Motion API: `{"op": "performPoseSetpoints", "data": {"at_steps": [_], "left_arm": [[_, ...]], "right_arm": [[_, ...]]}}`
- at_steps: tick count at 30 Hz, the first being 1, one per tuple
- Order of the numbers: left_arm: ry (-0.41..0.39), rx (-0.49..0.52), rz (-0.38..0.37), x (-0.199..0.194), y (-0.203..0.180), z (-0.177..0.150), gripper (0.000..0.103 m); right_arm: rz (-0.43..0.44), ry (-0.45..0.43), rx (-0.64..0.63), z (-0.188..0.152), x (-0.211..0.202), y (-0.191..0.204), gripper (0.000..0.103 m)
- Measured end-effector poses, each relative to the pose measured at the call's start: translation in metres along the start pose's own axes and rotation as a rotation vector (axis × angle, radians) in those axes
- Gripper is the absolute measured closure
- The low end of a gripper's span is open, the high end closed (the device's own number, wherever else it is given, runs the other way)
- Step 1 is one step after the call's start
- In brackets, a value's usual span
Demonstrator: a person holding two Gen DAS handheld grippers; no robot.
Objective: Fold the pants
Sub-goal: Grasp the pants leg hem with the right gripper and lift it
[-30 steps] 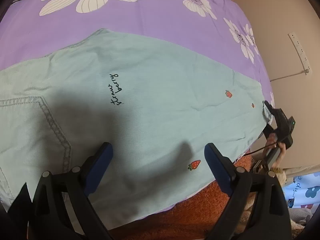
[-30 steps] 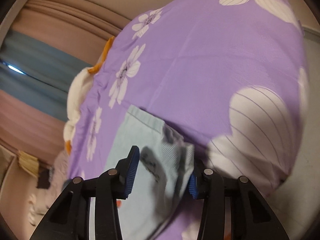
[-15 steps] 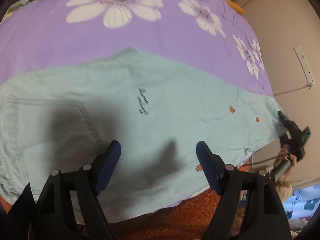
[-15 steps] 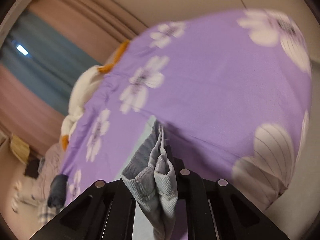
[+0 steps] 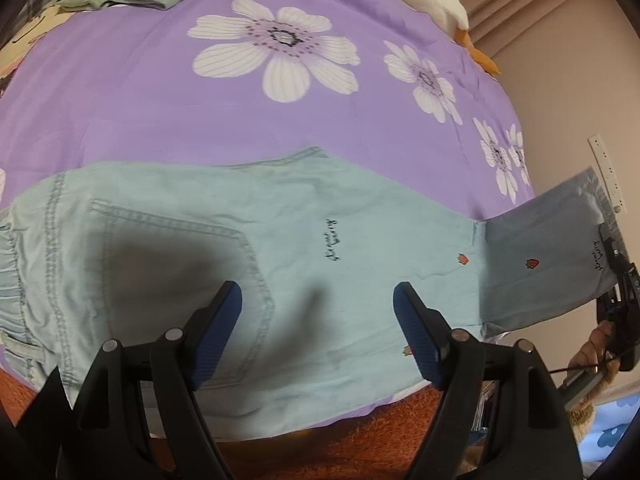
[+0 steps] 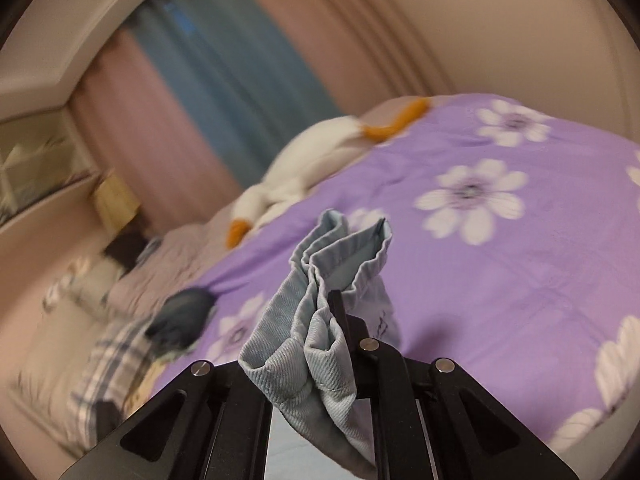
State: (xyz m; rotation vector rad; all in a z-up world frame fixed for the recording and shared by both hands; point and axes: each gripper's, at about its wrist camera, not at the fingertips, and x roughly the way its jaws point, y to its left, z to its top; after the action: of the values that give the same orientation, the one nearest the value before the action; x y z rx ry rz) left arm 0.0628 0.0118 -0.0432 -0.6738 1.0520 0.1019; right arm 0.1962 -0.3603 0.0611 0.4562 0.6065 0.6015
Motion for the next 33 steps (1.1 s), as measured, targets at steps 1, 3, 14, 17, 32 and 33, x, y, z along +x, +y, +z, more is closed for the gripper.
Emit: {"op": "performPoseSetpoints", "data": {"at_steps": [1, 3, 14, 17, 32, 33], "left_arm": [[-0.005, -0.005, 0.003, -0.001, 0.002, 0.000, 0.025], [-0.008, -0.014, -0.001, -0.003, 0.006, 0.000, 0.025], [-0.005, -0.037, 0.003, -0.005, 0.020, -0.003, 0.025], [-0.001, -0.040, -0.002, -0.004, 0.023, -0.004, 0.025], [0.029, -0.027, -0.087, 0.005, 0.018, -0.001, 0.023], [0.033, -0.025, -0.098, 0.006, 0.016, 0.000, 0.023]], "right_arm": [[0.000, 0.020, -0.035, -0.004, 0.007, 0.013, 0.094], [0.009, 0.053, -0.079, -0.012, 0.018, 0.030, 0.094], [0.065, 0.351, -0.214, -0.086, 0.091, 0.084, 0.094], [0.028, 0.422, -0.260, -0.109, 0.109, 0.089, 0.094], [0.067, 0.626, -0.230, -0.148, 0.123, 0.083, 0.050], [0.102, 0.616, -0.211, -0.142, 0.115, 0.082, 0.044]]}}
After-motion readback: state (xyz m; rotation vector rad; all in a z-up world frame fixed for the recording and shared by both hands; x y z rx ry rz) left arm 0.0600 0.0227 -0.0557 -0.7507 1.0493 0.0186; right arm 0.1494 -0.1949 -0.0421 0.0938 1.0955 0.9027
